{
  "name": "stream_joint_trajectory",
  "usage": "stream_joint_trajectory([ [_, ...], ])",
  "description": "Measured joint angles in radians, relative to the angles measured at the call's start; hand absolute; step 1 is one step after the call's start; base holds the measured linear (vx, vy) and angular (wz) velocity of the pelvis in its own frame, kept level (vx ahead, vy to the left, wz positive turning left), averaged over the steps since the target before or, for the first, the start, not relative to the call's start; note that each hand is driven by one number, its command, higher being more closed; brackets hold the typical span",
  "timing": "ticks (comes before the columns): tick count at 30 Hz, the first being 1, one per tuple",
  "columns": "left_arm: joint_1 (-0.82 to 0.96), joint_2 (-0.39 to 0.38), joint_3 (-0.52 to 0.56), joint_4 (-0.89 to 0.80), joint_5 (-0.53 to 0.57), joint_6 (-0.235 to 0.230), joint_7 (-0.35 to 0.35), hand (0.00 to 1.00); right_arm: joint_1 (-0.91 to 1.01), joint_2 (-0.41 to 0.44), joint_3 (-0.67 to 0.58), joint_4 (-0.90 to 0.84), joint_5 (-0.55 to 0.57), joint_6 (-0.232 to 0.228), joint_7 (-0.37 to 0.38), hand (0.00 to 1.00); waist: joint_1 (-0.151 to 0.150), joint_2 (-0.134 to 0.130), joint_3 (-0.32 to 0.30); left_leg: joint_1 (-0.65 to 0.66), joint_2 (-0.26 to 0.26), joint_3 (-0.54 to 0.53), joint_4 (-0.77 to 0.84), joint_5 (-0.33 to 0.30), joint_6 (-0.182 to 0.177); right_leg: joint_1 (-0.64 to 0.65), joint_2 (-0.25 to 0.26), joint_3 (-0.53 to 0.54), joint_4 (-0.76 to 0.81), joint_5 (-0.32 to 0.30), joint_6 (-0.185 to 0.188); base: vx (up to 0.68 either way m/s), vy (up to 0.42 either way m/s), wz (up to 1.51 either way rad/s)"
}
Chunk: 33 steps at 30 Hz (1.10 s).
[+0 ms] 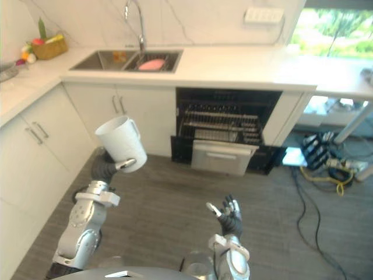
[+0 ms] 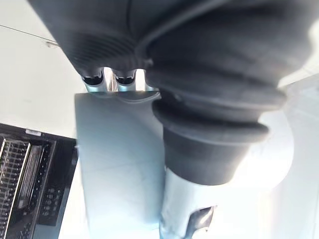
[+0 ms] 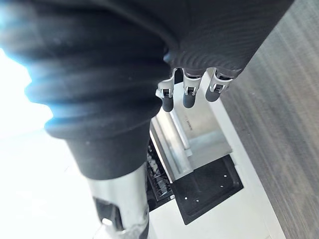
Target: Walk over to the sink, pick up the cup, carry it to the dishwasher, place the cup inside the dishwasher, then close the dishwasher door
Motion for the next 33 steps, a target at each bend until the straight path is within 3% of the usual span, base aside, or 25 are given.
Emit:
stream_joint_trajectory([
  [1,0.009,0.0,0.006,0.002,0.0,-0.001,-0.008,1.0,-0.021,-0.026,-0.016,0.002,0.015,0.0,0.0,0.0,0.006,-0.002,0.0,-0.058,-0.004,0.055,-0.045,-0.111,0.025,0.019,-0.005,0.013,-0.048,0.009,0.01,0.3,-0.019,-0.22],
  [3,0.017,0.001,0.015,0.006,0.001,-0.004,-0.01,1.0,-0.046,-0.035,-0.014,0.02,0.022,-0.003,0.005,0.0,0.025,-0.024,-0.004,-0.057,-0.067,0.07,-0.247,-0.18,-0.009,0.024,-0.021,0.049,-0.095,0.032,-0.004,0.27,0.003,-0.47],
  [4,0.028,-0.003,0.031,0.006,0.002,-0.005,-0.006,1.0,-0.076,-0.039,-0.007,0.05,0.02,-0.004,0.01,0.0,0.039,-0.035,-0.01,-0.021,-0.123,0.049,-0.501,-0.201,-0.039,0.025,-0.035,0.077,-0.13,0.069,-0.015,0.31,0.051,-0.84],
  [5,0.036,-0.008,0.058,0.004,0.003,-0.006,-0.002,1.0,-0.097,-0.041,-0.005,0.074,0.02,-0.002,0.017,0.0,0.04,-0.035,-0.011,0.02,-0.157,0.011,-0.768,-0.186,-0.066,0.027,-0.035,0.104,-0.161,0.088,-0.028,0.31,0.067,-0.83],
  [8,0.052,-0.016,0.11,0.003,0.001,-0.013,-0.001,1.0,-0.097,-0.048,-0.008,0.077,0.019,-0.001,0.049,0.0,0.019,-0.032,-0.014,0.068,-0.167,-0.004,-1.099,-0.087,-0.124,0.052,-0.052,0.145,-0.185,0.101,-0.01,0.46,0.197,-0.42],
  [9,0.055,-0.015,0.115,0.002,0.001,-0.014,-0.004,1.0,-0.086,-0.051,-0.01,0.078,0.019,-0.002,0.05,0.0,0.013,-0.032,-0.014,0.066,-0.171,0.006,-1.115,-0.065,-0.121,0.066,-0.06,0.143,-0.192,0.099,0.0,0.33,0.212,-0.04],
  [10,0.057,-0.015,0.118,0.002,0.001,-0.018,-0.008,1.0,-0.068,-0.056,-0.016,0.078,0.018,-0.002,0.051,0.0,0.009,-0.032,-0.014,0.064,-0.175,0.048,-1.129,-0.022,-0.11,0.093,-0.075,0.139,-0.202,0.092,0.035,0.42,0.358,0.1],
  [11,0.057,-0.015,0.117,0.001,0.0,-0.029,-0.023,1.0,-0.041,-0.062,-0.031,0.078,0.018,-0.006,0.051,0.0,0.003,-0.021,-0.021,0.08,-0.19,0.098,-1.14,0.105,-0.066,0.141,-0.097,0.133,-0.211,0.064,0.095,0.42,0.39,0.03],
  [12,0.059,-0.009,0.117,0.002,-0.001,-0.038,-0.032,1.0,-0.039,-0.065,-0.036,0.088,0.018,-0.011,0.052,0.0,0.004,-0.018,-0.027,0.085,-0.197,0.1,-1.135,0.131,-0.109,0.156,-0.109,0.135,-0.208,0.047,0.125,0.47,0.467,0.16],
  [13,0.056,0.021,0.122,0.011,-0.001,-0.045,-0.035,1.0,-0.048,-0.03,-0.032,0.127,0.019,-0.016,0.05,0.0,-0.011,-0.088,-0.049,0.098,-0.271,0.107,-1.116,0.108,-0.083,0.168,-0.186,0.131,-0.205,0.047,0.158,0.34,0.353,0.07],
  [14,0.054,0.035,0.124,0.011,-0.002,-0.056,-0.035,1.0,-0.053,-0.007,-0.018,0.134,0.017,-0.027,0.052,0.0,-0.006,-0.123,-0.062,0.098,-0.312,0.114,-1.098,0.064,-0.072,0.168,-0.229,0.134,-0.204,0.066,0.19,0.31,0.316,0.11],
  [17,0.04,0.04,0.124,0.015,-0.003,-0.056,-0.035,1.0,-0.071,0.007,-0.016,0.143,0.017,-0.029,0.044,0.0,-0.008,-0.143,-0.063,0.099,-0.36,0.131,-1.034,-0.014,-0.033,0.152,-0.293,0.137,-0.133,0.143,0.237,0.25,0.298,0.02],
  [18,0.022,0.036,0.106,0.016,-0.003,-0.056,-0.039,1.0,-0.075,0.006,-0.028,0.143,0.022,-0.028,0.04,0.0,-0.014,-0.138,-0.063,0.114,-0.383,0.127,-1.003,-0.058,-0.011,0.092,-0.333,0.144,0.024,0.211,0.223,0.23,0.387,0.15],
  [20,0.005,0.04,0.08,0.017,-0.002,-0.056,-0.052,1.0,-0.075,0.006,-0.034,0.142,0.021,-0.028,0.041,0.0,-0.021,-0.136,-0.06,0.161,-0.408,0.123,-1.009,-0.092,0.009,0.013,-0.372,0.176,0.207,0.333,0.136,0.17,0.299,0.1],
  [21,-0.005,0.044,0.06,0.017,-0.001,-0.057,-0.058,1.0,-0.069,0.013,-0.033,0.144,0.019,-0.033,0.041,0.0,-0.03,-0.121,-0.054,0.196,-0.413,0.121,-1.012,-0.123,0.03,-0.051,-0.372,0.232,0.345,0.353,0.132,0.14,0.197,-0.02],
  [22,-0.014,0.054,0.052,0.017,-0.001,-0.057,-0.058,1.0,-0.06,0.025,-0.032,0.144,0.013,-0.042,0.04,0.0,-0.037,-0.121,-0.052,0.23,-0.413,0.128,-1.017,-0.14,0.041,-0.117,-0.351,0.242,0.436,0.269,0.124,0.14,0.173,-0.05],
  [23,-0.016,0.057,0.048,0.017,-0.001,-0.057,-0.054,1.0,-0.057,0.027,-0.027,0.144,0.008,-0.044,0.039,0.0,-0.042,-0.119,-0.052,0.241,-0.411,0.133,-1.027,-0.144,0.042,-0.14,-0.333,0.23,0.437,0.229,0.116,0.13,0.179,-0.09],
  [24,-0.027,0.067,0.044,0.017,0.0,-0.055,-0.046,1.0,-0.053,0.026,-0.014,0.138,0.009,-0.049,0.039,0.0,-0.052,-0.117,-0.057,0.256,-0.408,0.136,-1.04,-0.152,0.043,-0.176,-0.287,0.192,0.358,0.172,0.109,0.09,0.098,-0.09],
  [26,-0.046,0.072,0.034,0.018,-0.001,-0.054,-0.046,1.0,-0.048,0.031,-0.005,0.102,0.009,-0.051,0.04,0.0,-0.056,-0.115,-0.054,0.273,-0.403,0.146,-1.063,-0.159,0.039,-0.225,-0.206,0.135,0.129,0.154,0.099,0.12,0.046,-0.15],
  [27,-0.049,0.072,0.033,0.018,-0.001,-0.054,-0.048,1.0,-0.044,0.034,-0.005,0.07,0.009,-0.051,0.039,0.0,-0.055,-0.11,-0.044,0.284,-0.394,0.157,-1.071,-0.162,0.036,-0.239,-0.163,0.117,0.013,0.172,0.086,0.18,-0.006,-0.3],
  [28,-0.048,0.073,0.027,0.018,0.0,-0.053,-0.053,1.0,-0.035,0.035,-0.004,0.024,0.009,-0.053,0.04,0.0,-0.053,-0.104,-0.034,0.307,-0.374,0.178,-1.071,-0.174,0.024,-0.241,-0.109,0.096,-0.136,0.229,0.066,0.24,-0.029,-0.52],
  [30,-0.047,0.074,0.011,0.016,0.001,-0.053,-0.07,1.0,-0.017,0.033,0.016,-0.046,0.008,-0.064,0.041,0.0,-0.037,-0.098,-0.01,0.351,-0.352,0.221,-1.049,-0.216,-0.007,-0.224,-0.069,0.04,-0.278,0.331,0.055,0.3,-0.085,-0.64],
  [31,-0.041,0.074,0.0,0.015,0.002,-0.053,-0.075,1.0,-0.014,0.031,0.042,-0.07,0.008,-0.065,0.042,0.0,-0.031,-0.117,-0.006,0.392,-0.351,0.242,-1.021,-0.261,-0.028,-0.209,-0.072,0.01,-0.28,0.375,0.032,0.38,-0.176,-0.62],
  [32,-0.032,0.072,-0.016,0.014,0.002,-0.052,-0.08,1.0,0.003,0.03,0.077,-0.096,0.008,-0.066,0.043,0.0,-0.028,-0.146,-0.021,0.421,-0.36,0.254,-0.991,-0.305,-0.053,-0.201,-0.093,-0.017,-0.244,0.442,-0.038,0.35,-0.184,-0.53],
  [33,-0.03,0.066,-0.025,0.016,0.002,-0.049,-0.081,1.0,0.002,0.024,0.089,-0.099,0.008,-0.066,0.044,0.0,-0.027,-0.144,-0.021,0.432,-0.351,0.259,-0.976,-0.323,-0.064,-0.205,-0.089,-0.028,-0.21,0.415,-0.089,0.38,-0.167,-0.21],
])
